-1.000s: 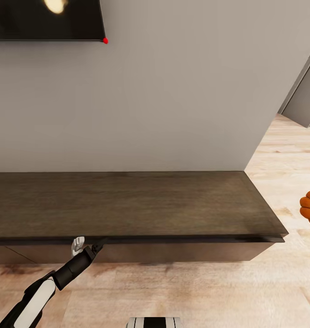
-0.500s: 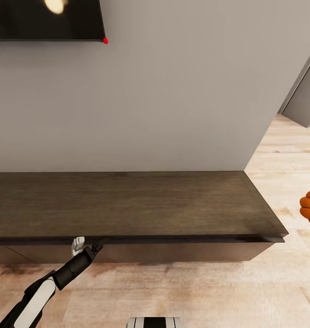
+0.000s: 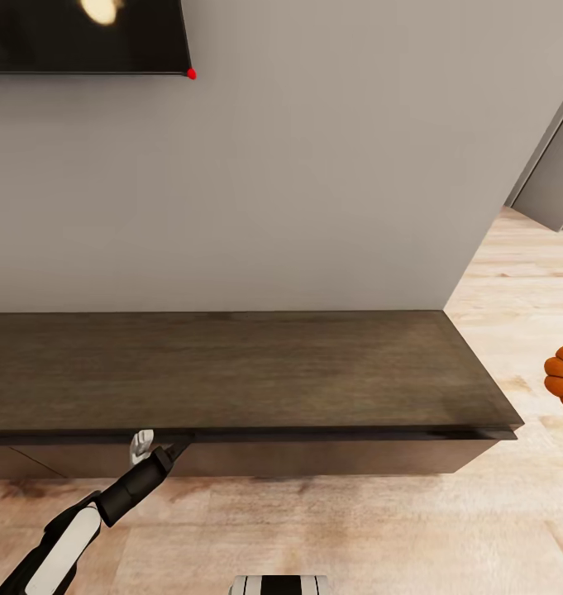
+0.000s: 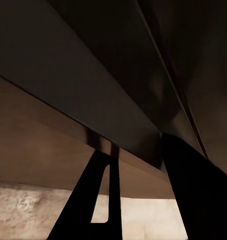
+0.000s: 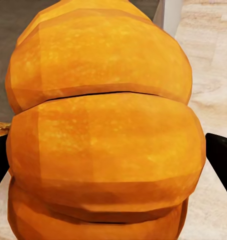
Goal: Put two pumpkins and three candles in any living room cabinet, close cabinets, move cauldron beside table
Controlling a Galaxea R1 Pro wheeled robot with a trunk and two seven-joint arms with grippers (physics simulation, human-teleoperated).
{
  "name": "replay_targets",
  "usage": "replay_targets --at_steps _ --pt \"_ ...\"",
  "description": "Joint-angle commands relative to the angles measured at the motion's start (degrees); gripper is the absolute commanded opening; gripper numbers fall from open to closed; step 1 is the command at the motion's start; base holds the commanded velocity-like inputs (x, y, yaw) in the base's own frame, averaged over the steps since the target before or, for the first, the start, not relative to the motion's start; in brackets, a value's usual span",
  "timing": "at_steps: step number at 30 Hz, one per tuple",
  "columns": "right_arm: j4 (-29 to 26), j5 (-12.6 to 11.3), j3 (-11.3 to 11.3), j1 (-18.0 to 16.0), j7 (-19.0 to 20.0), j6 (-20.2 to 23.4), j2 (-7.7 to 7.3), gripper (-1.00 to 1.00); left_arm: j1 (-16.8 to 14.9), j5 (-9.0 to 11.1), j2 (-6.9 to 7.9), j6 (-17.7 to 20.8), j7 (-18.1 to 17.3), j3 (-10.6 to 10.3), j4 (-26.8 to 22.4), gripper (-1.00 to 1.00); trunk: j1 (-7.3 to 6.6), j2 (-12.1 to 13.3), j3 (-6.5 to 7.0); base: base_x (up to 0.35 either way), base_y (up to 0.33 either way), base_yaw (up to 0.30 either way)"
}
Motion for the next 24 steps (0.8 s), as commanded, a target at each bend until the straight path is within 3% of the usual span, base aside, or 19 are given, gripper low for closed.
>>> replay_targets --at_steps 1,24 --pt "0.0 -0.1 0.0 -0.1 0.2 0.6 0.00 -1.00 0.0 0.9 0.03 0.5 -0.2 -0.1 0.0 -1.00 -0.01 0.0 -0.04 0.000 0.000 0.000" --pt "0.0 -0.1 0.0 -0.1 0.2 0.6 0.04 -1.00 0.0 0.9 0.03 0.5 -0.2 -0.1 0.0 -1.00 -0.01 0.0 -0.04 0.000 0.000 0.000"
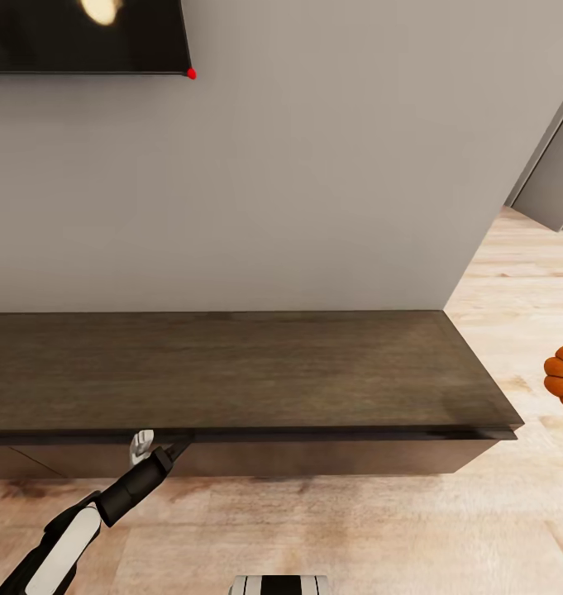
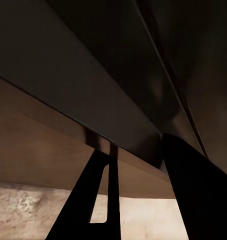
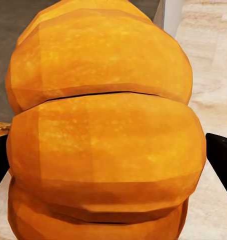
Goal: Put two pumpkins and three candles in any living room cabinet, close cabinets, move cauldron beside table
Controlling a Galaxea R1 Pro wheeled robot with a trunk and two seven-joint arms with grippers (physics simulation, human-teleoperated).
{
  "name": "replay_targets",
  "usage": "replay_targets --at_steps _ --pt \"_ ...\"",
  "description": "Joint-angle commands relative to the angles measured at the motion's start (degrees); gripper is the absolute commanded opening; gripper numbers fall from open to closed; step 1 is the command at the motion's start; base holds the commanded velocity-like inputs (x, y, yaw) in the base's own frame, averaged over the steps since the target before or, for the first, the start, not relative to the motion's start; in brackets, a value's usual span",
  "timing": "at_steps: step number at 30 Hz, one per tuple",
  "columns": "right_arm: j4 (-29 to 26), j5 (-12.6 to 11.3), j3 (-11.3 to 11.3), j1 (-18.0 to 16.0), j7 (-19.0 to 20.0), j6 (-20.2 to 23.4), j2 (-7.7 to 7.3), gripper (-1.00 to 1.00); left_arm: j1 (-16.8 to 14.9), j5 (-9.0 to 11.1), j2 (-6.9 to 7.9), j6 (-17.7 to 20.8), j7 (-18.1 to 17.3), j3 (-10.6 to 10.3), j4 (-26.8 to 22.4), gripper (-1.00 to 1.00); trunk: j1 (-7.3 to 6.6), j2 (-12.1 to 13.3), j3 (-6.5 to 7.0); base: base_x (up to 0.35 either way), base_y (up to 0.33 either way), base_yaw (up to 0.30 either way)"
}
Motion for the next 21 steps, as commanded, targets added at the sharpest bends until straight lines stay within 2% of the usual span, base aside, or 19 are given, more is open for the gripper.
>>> replay_targets --at_steps 1,7,21 --pt "0.0 -0.1 0.0 -0.1 0.2 0.6 -0.01 -1.00 0.0 1.2 0.03 0.7 0.0 -0.1 -0.1 -1.00 -0.02 0.0 -0.04 0.000 0.000 0.000" --pt "0.0 -0.1 0.0 -0.1 0.2 0.6 0.01 -1.00 0.0 1.2 0.03 0.7 0.0 -0.1 0.0 -1.00 -0.02 0.0 -0.04 -0.030 0.000 0.000" --pt "0.0 -0.1 0.0 -0.1 0.2 0.6 -0.01 -1.00 0.0 1.2 0.03 0.7 0.1 -0.1 0.2 -1.00 -0.02 0.0 -0.04 -0.215 0.000 0.000"
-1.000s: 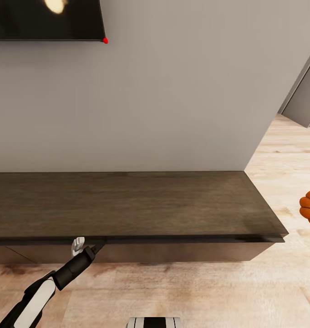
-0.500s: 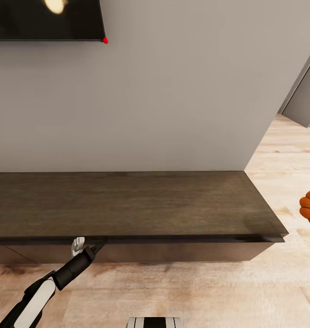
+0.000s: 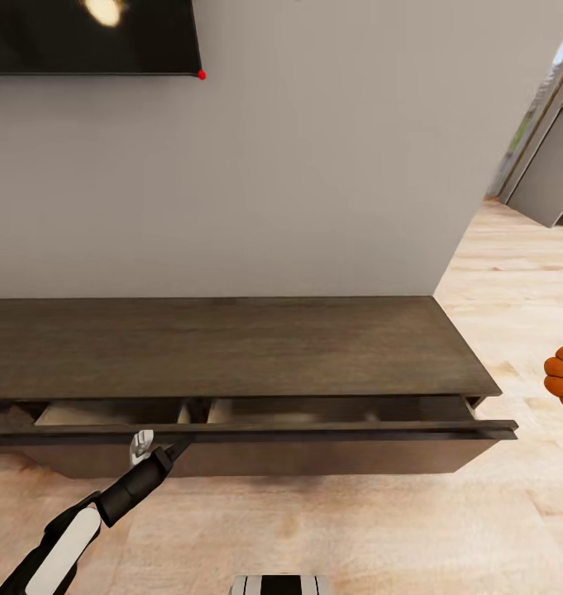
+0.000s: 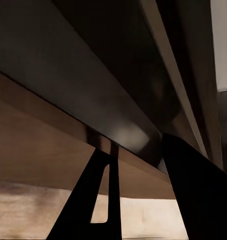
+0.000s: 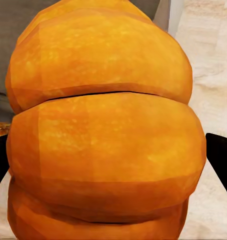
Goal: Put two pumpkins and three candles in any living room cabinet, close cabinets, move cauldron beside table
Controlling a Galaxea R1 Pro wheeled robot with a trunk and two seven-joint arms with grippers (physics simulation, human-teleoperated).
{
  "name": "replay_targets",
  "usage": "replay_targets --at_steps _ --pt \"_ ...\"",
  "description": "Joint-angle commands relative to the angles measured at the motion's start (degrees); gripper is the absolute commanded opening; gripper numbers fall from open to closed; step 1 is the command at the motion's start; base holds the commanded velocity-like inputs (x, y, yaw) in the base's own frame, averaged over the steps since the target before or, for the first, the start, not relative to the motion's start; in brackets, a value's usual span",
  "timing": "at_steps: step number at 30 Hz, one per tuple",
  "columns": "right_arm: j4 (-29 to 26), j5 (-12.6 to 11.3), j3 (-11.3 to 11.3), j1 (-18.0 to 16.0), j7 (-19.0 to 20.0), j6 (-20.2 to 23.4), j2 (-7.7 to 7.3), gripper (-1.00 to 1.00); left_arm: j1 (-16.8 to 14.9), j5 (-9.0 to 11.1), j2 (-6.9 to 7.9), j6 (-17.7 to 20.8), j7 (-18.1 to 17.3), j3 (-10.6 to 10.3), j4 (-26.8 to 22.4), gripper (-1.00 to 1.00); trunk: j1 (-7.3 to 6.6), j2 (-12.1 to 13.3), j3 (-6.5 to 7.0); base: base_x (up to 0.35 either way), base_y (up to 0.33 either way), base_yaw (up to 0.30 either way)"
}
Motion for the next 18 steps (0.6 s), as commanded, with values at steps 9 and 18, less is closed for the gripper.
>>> replay_targets --at_steps 9,18 --pt "0.0 -0.1 0.0 -0.1 0.2 0.6 -0.05 -1.00 0.0 0.4 0.10 0.3 0.0 -0.1 0.0 -1.00 -0.03 0.0 -0.05 -0.193 0.000 0.000" --pt "-0.1 -0.5 -0.1 -0.1 0.3 0.4 -0.15 -1.00 0.0 0.4 0.15 0.3 0.0 0.0 0.1 -1.00 -0.03 0.0 -0.05 -0.015 0.000 0.000"
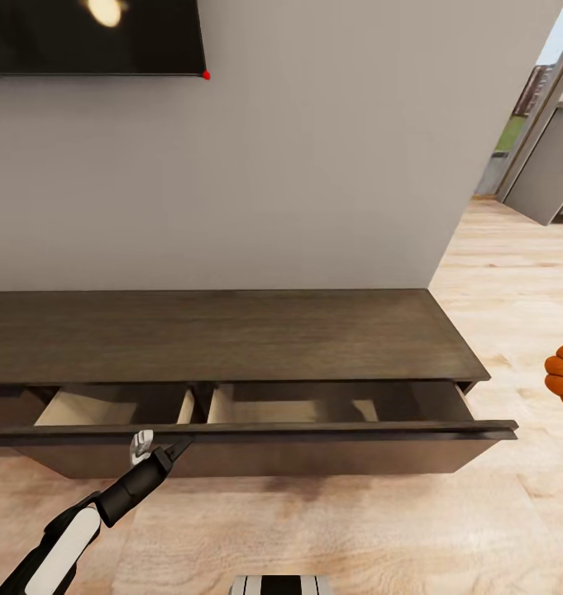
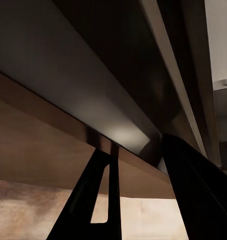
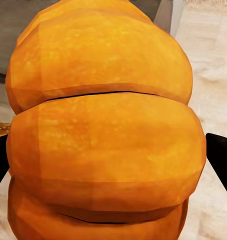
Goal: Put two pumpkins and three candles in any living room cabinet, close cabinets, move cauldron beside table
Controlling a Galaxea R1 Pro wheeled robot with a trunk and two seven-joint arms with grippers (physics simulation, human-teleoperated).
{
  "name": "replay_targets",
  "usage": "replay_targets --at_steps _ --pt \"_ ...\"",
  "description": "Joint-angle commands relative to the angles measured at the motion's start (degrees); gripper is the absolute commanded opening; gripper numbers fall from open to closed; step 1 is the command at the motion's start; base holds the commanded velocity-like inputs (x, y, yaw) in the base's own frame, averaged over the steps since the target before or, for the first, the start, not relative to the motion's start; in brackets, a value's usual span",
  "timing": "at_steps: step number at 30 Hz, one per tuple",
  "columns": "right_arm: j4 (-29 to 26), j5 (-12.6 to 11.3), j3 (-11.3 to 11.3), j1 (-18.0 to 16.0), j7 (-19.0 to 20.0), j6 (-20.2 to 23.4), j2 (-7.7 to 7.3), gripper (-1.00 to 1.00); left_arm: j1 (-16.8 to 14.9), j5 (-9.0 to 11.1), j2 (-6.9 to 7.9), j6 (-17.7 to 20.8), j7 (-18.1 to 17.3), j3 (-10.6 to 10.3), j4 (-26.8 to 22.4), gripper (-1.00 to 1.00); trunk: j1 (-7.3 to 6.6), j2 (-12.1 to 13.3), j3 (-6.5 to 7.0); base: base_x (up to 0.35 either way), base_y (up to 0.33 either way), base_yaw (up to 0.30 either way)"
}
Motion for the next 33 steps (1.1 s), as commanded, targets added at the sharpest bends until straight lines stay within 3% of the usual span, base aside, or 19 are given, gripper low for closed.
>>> replay_targets --at_steps 1,9,33 --pt "0.1 -0.3 -0.1 0.0 0.2 0.6 -0.05 -1.00 0.0 0.2 0.08 0.1 0.0 0.0 0.1 -1.00 -0.01 0.0 -0.05 0.000 0.000 0.000" --pt "0.2 -0.3 -0.3 0.0 0.1 0.6 0.04 -1.00 0.0 0.2 0.08 0.1 0.0 0.0 0.1 -1.00 -0.01 0.0 -0.05 0.000 0.000 0.000" --pt "0.2 -0.2 -0.2 0.0 0.1 0.5 0.14 -1.00 0.0 0.2 0.08 0.1 0.1 0.0 0.1 -1.00 -0.01 0.0 -0.05 -0.172 0.000 0.000"
